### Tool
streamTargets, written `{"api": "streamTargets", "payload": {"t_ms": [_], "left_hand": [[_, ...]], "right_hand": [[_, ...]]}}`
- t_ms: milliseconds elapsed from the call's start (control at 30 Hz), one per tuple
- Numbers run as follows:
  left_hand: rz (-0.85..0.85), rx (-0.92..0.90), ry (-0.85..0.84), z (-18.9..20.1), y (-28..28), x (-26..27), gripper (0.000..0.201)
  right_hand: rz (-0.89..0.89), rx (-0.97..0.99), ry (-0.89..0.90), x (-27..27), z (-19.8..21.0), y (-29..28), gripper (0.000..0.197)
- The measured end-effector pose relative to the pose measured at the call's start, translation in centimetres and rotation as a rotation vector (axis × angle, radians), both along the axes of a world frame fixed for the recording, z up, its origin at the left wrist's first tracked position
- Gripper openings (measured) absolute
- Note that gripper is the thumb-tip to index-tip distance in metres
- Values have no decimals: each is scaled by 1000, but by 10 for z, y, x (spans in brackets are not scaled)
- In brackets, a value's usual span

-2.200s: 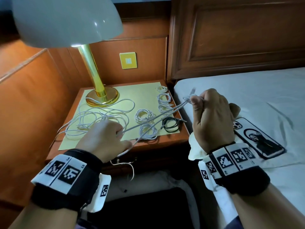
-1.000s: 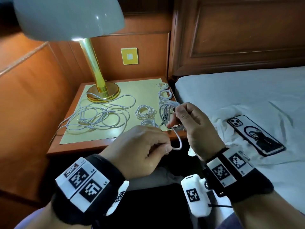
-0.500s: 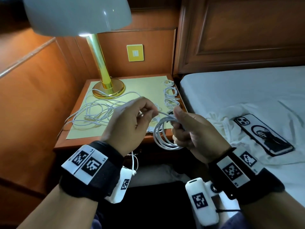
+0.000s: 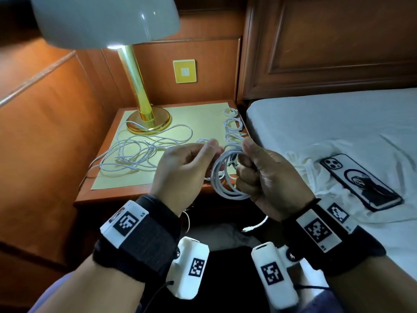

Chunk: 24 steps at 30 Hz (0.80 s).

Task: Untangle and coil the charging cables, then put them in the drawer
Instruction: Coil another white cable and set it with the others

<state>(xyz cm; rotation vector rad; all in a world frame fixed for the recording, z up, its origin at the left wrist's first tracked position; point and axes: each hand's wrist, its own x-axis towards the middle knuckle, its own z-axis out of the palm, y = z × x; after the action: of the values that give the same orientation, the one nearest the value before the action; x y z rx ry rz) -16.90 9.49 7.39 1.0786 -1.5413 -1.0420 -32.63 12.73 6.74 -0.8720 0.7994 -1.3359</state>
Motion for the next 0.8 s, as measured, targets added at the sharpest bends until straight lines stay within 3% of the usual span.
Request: {"api": "streamTargets", "payload": {"t_ms": [67,100,267,333,433,567,700,800], "left_hand": [[-90,135,144,2,0,0,27],[-123,130,137,3,0,0,26],[-150,2,-114,-5,3,-4,13],[-111,-4,-117,-7,2,-6,4],[-61,-6,-112,-7,1,-9,7],[-128,102,12,-7,2,-12,10],[-241,361,279,-4,1,-17,27],[-291,448,303,1,2,-21,30]], "right_hand": [[-33,-13,5,-1,-1,-1,34],[-51,-21,12,-2,-1,-2,35],[-119,-32,81,-4,-6,-6,53],[-126,-42,114,-2,-7,-6,54],[-150,-74,174,-1,-10,-7,54],[-221,-105,286,-2,-15,-12,53],[-272,-181,449,-4,-16,-17,54],[-320,-208,555,-8,-14,-20,54]]}}
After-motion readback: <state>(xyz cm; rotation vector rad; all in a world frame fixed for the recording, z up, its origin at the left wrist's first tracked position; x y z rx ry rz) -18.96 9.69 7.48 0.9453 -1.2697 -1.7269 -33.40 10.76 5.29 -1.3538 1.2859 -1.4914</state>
